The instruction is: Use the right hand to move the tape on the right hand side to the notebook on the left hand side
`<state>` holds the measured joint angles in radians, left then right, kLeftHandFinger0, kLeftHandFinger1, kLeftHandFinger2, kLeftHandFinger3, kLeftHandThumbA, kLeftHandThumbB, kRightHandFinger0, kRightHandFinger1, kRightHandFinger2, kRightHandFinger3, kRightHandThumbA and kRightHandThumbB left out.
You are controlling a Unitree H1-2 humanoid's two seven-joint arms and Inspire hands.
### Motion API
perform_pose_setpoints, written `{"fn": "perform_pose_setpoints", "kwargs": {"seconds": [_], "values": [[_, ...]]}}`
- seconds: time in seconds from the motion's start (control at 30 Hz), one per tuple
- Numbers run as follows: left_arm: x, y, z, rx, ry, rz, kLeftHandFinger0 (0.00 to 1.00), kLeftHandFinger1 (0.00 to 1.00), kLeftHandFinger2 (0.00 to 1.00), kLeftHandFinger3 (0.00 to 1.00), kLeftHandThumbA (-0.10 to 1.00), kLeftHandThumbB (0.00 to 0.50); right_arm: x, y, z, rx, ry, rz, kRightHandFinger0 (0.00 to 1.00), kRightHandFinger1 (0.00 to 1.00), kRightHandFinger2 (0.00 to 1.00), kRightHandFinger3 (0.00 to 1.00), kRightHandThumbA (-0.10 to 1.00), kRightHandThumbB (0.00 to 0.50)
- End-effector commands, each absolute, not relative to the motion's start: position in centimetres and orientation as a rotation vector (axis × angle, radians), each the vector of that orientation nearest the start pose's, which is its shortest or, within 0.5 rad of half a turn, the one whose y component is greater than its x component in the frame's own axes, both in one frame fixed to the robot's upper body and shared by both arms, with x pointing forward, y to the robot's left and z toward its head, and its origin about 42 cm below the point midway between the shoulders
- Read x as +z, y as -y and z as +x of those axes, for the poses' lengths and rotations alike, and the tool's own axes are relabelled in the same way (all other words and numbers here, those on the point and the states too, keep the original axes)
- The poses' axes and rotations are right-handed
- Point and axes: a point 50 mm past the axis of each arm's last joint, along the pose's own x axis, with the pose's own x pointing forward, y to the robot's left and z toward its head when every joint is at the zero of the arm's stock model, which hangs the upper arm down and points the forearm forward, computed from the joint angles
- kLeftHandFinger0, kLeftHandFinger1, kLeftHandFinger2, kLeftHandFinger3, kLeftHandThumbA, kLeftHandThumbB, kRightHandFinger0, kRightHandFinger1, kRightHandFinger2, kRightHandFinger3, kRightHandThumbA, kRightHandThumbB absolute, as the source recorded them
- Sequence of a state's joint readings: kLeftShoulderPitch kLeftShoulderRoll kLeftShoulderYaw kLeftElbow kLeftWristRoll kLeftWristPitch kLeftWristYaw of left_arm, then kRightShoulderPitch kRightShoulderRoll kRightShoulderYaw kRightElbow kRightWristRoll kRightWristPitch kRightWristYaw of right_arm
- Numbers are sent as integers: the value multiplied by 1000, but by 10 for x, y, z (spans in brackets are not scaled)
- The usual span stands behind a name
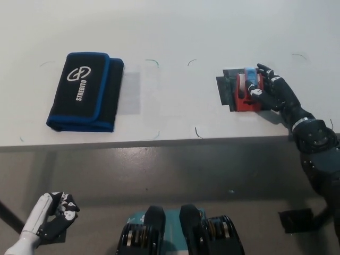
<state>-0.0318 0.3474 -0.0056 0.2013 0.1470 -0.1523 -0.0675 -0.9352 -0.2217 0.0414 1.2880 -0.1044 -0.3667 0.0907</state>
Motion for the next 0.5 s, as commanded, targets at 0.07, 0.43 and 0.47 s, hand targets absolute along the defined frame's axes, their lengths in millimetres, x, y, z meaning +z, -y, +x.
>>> {"fn": "perform_pose_setpoints", "kwargs": {"seconds": [0.07,0.43,0.47], "values": [[91,-328,295,-86,25,497,205,203,299,346,-100,368,185,212,543,223,44,-328,1000,1000,1000,1000,580,500],[93,-331,299,-98,51,505,158,175,278,352,-100,379,198,161,549,292,53,-368,1000,1000,1000,1000,640,500],[93,-331,299,-97,53,505,159,176,276,348,-100,386,197,155,549,306,44,-387,1000,1000,1000,1000,678,500]]}}
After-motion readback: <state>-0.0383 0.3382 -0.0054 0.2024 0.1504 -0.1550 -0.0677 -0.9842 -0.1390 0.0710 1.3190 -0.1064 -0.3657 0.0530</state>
